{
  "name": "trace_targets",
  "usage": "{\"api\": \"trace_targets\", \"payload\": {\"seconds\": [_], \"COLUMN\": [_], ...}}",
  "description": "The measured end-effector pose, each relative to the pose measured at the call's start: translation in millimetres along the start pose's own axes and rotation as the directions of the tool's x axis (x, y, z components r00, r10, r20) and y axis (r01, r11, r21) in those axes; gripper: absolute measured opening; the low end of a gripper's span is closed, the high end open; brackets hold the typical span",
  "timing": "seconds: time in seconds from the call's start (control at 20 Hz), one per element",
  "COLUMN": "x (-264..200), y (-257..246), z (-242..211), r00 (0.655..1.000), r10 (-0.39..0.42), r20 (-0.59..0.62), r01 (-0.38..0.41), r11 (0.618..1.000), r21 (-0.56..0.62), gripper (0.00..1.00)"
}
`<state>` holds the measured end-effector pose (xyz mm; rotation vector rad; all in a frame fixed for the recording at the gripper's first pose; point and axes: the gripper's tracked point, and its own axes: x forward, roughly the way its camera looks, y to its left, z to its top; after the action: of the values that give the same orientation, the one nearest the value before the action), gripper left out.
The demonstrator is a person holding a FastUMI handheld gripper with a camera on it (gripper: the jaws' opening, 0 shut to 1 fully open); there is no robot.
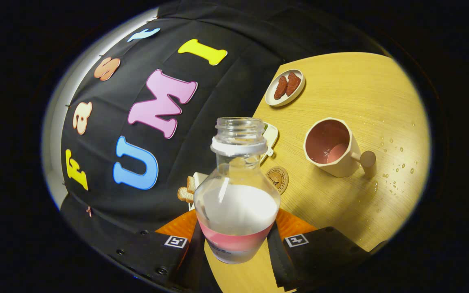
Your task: Take the bottle from table, then pour the juice into the cup, finally place the bottle on the coaster
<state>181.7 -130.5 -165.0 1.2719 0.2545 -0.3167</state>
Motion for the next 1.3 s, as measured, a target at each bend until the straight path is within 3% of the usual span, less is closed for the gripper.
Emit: {"api": "trace_targets", "payload": {"seconds": [0.2, 0.35, 0.6, 0.95, 1.3], "x": [13, 24, 39, 49, 57], "y": [-7, -6, -9, -15, -19], "z": [17, 14, 5, 7, 2], "r00": [0.999, 0.999, 0.996, 0.989, 0.976], "r10": [-0.027, -0.033, -0.066, -0.095, -0.105], "r20": [0.019, 0.001, -0.064, -0.115, -0.19], "r01": [0.024, 0.031, 0.086, 0.144, 0.204], "r11": [0.989, 0.956, 0.916, 0.811, 0.74], "r21": [0.145, 0.29, 0.392, 0.567, 0.641], "gripper": [0.71, 0.71, 0.71, 0.71, 0.71]}}
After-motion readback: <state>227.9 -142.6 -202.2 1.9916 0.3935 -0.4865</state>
